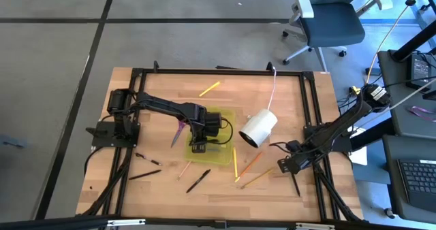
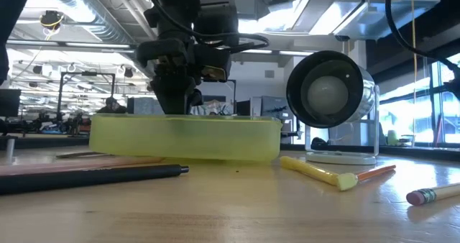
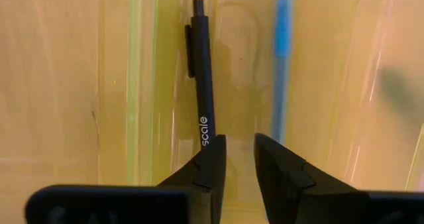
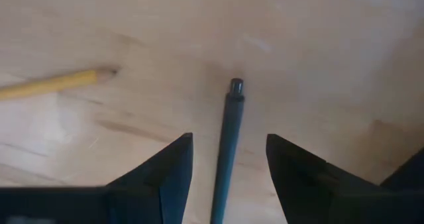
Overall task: Pick & place school supplies into a supply box
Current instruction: Put the black pen into the yellow supply box
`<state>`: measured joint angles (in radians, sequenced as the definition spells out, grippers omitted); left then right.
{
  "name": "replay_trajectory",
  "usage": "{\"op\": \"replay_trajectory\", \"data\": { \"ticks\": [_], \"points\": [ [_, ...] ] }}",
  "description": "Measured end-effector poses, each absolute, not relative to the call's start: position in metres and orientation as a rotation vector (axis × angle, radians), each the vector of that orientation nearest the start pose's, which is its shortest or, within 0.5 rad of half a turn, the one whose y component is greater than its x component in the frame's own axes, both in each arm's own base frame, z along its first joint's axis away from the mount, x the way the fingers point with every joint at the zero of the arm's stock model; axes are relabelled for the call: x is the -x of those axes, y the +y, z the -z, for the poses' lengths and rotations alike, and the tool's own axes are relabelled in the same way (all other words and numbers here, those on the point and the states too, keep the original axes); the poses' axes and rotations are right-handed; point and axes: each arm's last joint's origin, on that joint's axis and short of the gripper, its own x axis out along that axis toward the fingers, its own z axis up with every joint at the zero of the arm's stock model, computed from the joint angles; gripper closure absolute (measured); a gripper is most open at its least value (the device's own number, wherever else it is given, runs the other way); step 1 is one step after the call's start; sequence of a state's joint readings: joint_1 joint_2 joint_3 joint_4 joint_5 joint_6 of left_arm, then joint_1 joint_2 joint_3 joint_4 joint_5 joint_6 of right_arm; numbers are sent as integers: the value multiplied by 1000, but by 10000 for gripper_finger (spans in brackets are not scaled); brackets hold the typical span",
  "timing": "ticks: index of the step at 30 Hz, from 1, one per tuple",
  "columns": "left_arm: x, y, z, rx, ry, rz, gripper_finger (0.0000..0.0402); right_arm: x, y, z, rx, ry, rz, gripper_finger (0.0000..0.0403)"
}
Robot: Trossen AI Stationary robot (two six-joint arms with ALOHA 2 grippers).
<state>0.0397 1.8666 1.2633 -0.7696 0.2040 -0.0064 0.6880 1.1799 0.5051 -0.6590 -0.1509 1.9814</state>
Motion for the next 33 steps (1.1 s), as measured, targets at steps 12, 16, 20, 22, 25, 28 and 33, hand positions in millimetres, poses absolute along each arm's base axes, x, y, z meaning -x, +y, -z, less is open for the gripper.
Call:
{"op": "replay_trajectory", "data": {
  "ticks": [12,16,20,22,25,28,33],
  "points": [
    [-353,9,-173,178,1353,127,275,-137,118,-126,-1089,1472,860,210],
    [-353,9,-173,179,1353,126,269,-143,123,-126,-1053,1483,903,229],
    [-353,9,-173,178,1353,126,267,-146,125,-125,-1044,1480,918,268],
    [-353,9,-173,178,1353,126,268,-146,125,-125,-1045,1480,920,290],
    [-353,9,-173,178,1354,126,270,-146,125,-125,-1043,1481,920,320],
    [-352,9,-172,179,1361,126,268,-146,125,-125,-1042,1482,919,346],
    [-349,12,-175,187,1377,118,265,-146,125,-128,-1030,1486,900,367]
  ]
}}
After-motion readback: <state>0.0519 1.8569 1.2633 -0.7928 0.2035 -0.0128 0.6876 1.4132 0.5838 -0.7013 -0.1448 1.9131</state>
